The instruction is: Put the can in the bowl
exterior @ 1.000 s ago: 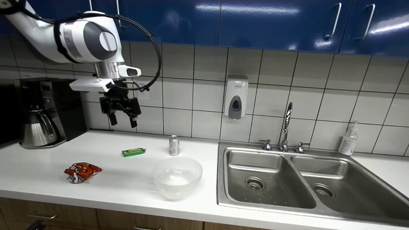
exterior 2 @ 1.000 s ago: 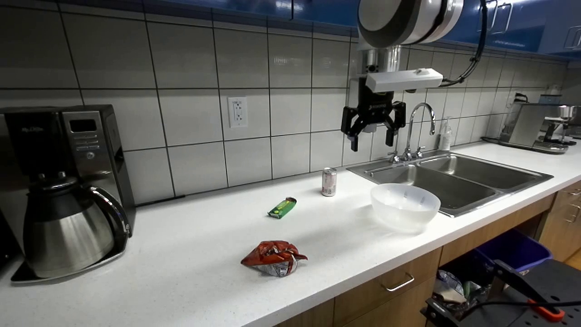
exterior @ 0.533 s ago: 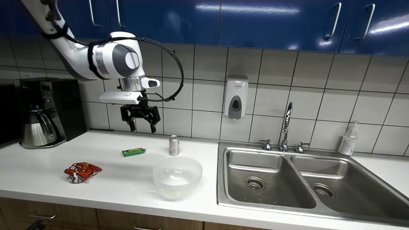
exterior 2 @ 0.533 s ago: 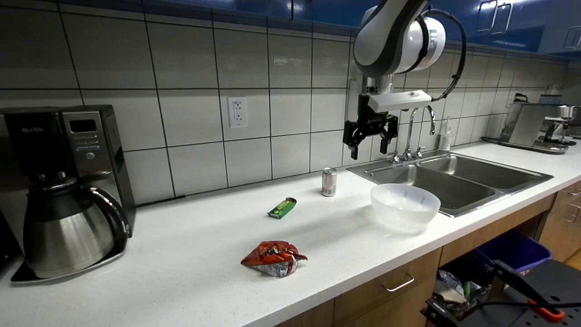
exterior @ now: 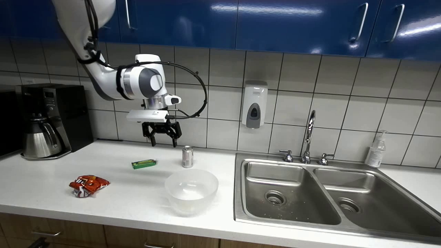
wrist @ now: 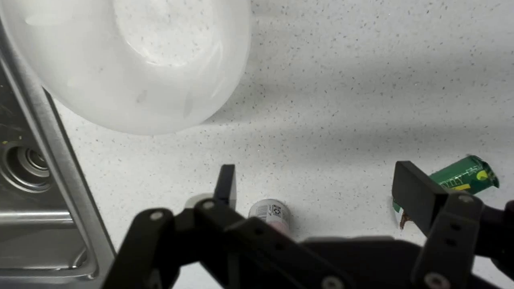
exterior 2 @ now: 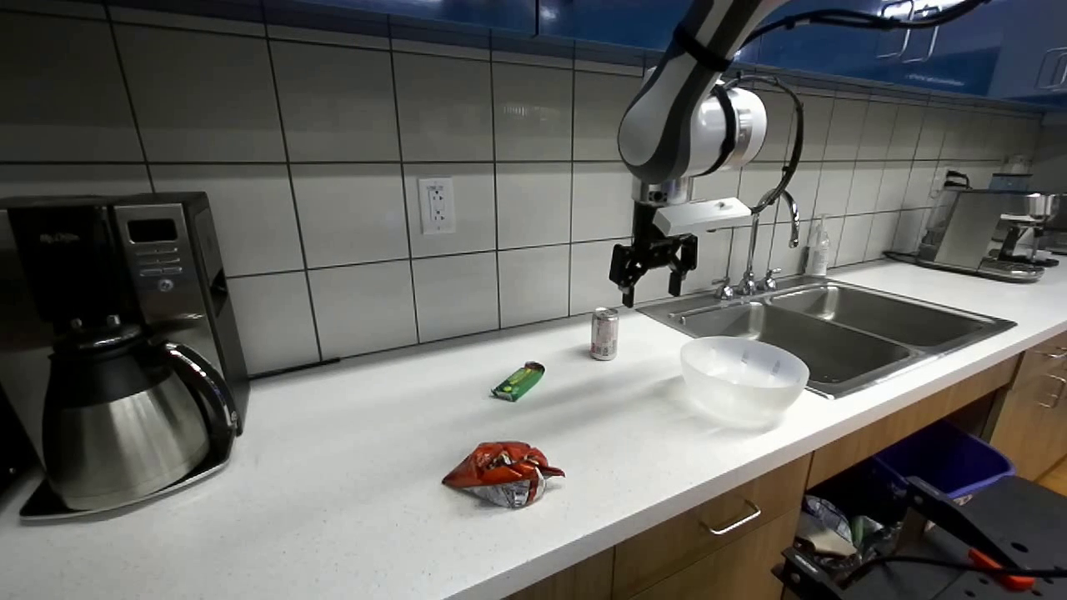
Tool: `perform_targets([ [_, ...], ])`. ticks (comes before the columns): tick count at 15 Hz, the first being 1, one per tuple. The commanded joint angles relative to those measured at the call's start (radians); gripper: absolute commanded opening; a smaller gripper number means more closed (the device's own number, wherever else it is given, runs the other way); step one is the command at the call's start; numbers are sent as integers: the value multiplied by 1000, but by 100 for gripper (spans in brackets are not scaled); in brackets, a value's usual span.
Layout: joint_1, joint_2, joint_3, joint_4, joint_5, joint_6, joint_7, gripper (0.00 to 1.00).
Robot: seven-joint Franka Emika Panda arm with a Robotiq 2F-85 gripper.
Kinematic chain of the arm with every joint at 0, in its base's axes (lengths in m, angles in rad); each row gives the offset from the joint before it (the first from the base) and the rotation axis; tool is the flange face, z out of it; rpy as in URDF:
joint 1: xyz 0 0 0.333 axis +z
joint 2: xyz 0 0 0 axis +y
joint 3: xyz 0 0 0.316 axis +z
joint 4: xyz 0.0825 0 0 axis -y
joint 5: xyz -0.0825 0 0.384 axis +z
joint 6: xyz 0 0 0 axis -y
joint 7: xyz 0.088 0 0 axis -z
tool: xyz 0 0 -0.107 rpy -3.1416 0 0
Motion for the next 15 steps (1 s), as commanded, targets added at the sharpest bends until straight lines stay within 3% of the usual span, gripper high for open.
perform_targets([
  [1, -25, 93, 15, 107, 31, 10, -73, 100],
  [15, -93, 419, 29, 512, 95, -65, -108, 100],
])
